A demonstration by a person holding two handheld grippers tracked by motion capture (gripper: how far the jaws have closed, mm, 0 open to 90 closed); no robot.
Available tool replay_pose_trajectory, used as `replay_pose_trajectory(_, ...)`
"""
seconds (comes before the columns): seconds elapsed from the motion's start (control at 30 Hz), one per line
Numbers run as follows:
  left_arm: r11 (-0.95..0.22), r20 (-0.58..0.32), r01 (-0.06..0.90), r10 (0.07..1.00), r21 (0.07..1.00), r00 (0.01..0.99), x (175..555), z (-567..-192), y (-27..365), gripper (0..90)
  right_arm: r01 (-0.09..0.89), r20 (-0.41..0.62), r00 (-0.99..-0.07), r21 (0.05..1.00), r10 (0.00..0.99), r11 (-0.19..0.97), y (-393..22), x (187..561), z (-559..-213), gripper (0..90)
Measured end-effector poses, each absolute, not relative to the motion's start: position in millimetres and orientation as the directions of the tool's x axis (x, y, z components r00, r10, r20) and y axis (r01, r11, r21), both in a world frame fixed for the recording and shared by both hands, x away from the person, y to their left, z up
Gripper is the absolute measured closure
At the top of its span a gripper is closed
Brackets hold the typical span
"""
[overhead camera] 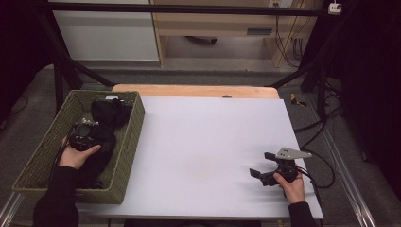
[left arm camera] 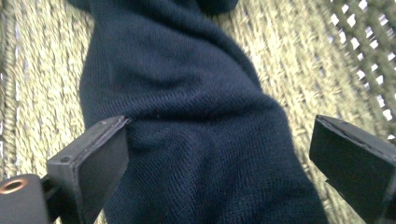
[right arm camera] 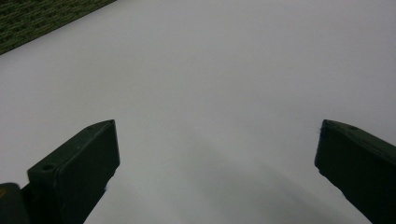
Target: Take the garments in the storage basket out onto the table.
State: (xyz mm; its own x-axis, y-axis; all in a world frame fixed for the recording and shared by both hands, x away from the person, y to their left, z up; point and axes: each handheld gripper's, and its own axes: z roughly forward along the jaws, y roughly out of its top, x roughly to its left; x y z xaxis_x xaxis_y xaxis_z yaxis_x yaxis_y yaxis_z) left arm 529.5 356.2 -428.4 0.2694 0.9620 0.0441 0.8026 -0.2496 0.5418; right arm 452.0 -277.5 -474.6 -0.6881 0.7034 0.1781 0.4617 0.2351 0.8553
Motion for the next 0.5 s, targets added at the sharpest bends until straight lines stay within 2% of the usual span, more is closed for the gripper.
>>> replay_pose_trajectory(0.23, -0.234, 0.037, 0.830, 0.967, 0.507, 0.250, 532, -436, 358, 9.1, 0.463, 0.178, -0.688, 0.854, 0.704, 0.237, -277, 452, -475, 0.6)
replay_pose_trajectory(0.4, -0.205, 0.012, 0.849, 0.974, 0.487, 0.228, 532, -439, 360, 17.7, 0.461, 0.178, -0.689, 0.856, 0.703, 0.236, -278, 452, -474, 0.6)
replay_pose_trajectory(0.43, -0.203, 0.010, 0.852, 0.974, 0.482, 0.226, 532, -440, 360, 21.6, 0.462, 0.178, -0.688, 0.855, 0.703, 0.236, -278, 452, -474, 0.6)
replay_pose_trajectory(0.5, -0.209, 0.027, 0.856, 0.974, 0.472, 0.224, 532, -441, 359, 23.9, 0.463, 0.178, -0.688, 0.854, 0.703, 0.236, -278, 452, -474, 0.6)
